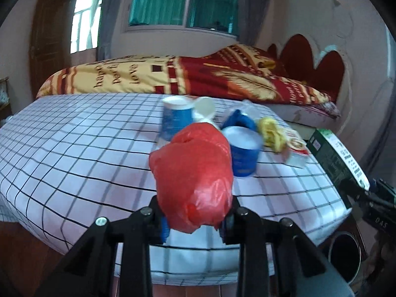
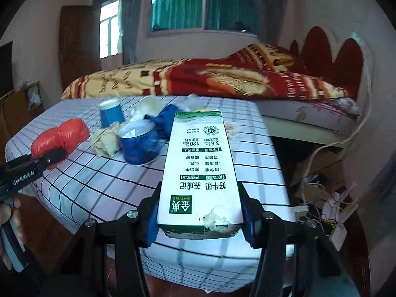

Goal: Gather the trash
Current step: 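Carry the carton and red bag over the bucket and open both tools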

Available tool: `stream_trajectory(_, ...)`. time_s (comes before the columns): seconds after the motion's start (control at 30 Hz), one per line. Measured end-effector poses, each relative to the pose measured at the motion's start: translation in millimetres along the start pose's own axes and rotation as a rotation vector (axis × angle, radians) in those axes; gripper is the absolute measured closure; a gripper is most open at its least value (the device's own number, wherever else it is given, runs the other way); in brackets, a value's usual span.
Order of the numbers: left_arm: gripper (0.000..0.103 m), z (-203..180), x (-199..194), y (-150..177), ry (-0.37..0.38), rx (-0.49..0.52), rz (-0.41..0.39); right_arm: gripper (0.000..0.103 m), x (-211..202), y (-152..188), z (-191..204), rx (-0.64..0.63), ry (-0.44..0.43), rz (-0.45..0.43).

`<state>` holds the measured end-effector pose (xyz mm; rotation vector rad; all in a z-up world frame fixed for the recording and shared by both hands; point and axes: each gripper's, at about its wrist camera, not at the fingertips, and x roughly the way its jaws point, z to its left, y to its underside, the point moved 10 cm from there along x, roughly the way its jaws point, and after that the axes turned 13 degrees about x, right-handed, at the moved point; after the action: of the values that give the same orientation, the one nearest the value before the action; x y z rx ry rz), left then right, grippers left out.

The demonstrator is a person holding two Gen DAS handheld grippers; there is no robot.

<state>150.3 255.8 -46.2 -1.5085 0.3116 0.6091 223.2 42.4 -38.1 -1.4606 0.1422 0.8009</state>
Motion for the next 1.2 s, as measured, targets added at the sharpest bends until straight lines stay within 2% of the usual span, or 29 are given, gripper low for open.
stream_trajectory(0.27, 0.072, -86, -18, -8, 0.134, 0.115, -0.032, 0.047, -52, -3, -83, 0.095, 0.111, -0.059)
stream_trajectory(0.4, 0.072, -134, -18, -5, 0.213, 0.162, -0.027, 0.047, -77, 7, -133, 0.152, 0.185, -0.068)
stream_trajectory(0.6, 0.072, -215, -21, -2, 0.35, 0.251, -0.024, 0.047, -109, 41, -207, 0.246, 0.297, -0.044)
stream_trajectory(0.8, 0.072, -294, -23, 10, 0.481, 0.354, 0.0, 0.047, -131, 76, -264, 0.314, 0.387, -0.007)
stream_trajectory(1.0, 0.072, -360, -22, 39, 0.591, 0.451, 0.06, 0.047, -146, 114, -301, 0.337, 0.426, 0.045)
stream_trajectory(1.2, 0.072, -412, -20, 71, 0.668, 0.537, 0.129, 0.047, -149, 154, -325, 0.358, 0.424, 0.113)
